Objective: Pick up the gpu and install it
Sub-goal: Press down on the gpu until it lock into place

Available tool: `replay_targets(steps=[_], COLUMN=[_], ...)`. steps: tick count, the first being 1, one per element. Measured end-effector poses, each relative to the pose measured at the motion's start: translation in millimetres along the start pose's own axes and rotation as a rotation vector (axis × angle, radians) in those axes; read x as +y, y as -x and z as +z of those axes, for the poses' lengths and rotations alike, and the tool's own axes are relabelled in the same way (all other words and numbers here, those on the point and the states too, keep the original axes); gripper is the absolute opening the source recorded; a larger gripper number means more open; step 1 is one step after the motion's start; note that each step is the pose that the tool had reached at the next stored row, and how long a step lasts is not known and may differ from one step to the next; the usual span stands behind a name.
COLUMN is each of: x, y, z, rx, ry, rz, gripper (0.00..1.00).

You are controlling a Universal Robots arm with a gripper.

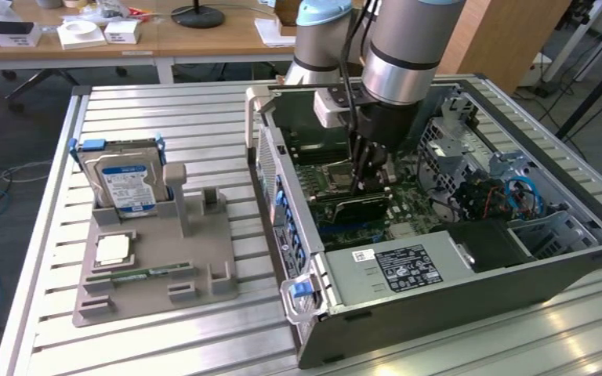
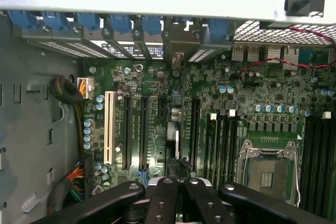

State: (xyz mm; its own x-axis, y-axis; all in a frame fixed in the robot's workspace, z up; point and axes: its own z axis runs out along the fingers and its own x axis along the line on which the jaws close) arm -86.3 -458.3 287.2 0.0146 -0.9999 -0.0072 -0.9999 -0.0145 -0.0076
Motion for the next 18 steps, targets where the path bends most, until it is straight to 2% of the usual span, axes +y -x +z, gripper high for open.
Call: replay_targets(steps=[10,18], x=[0.2,0.4], y=[3.8,3.8], z=[2.5,10.7], rx=[-0.0009,-0.0015], ry=[-0.0002,-0.0001], rz=[0.000,0.000], gripper=[0.10,0.10])
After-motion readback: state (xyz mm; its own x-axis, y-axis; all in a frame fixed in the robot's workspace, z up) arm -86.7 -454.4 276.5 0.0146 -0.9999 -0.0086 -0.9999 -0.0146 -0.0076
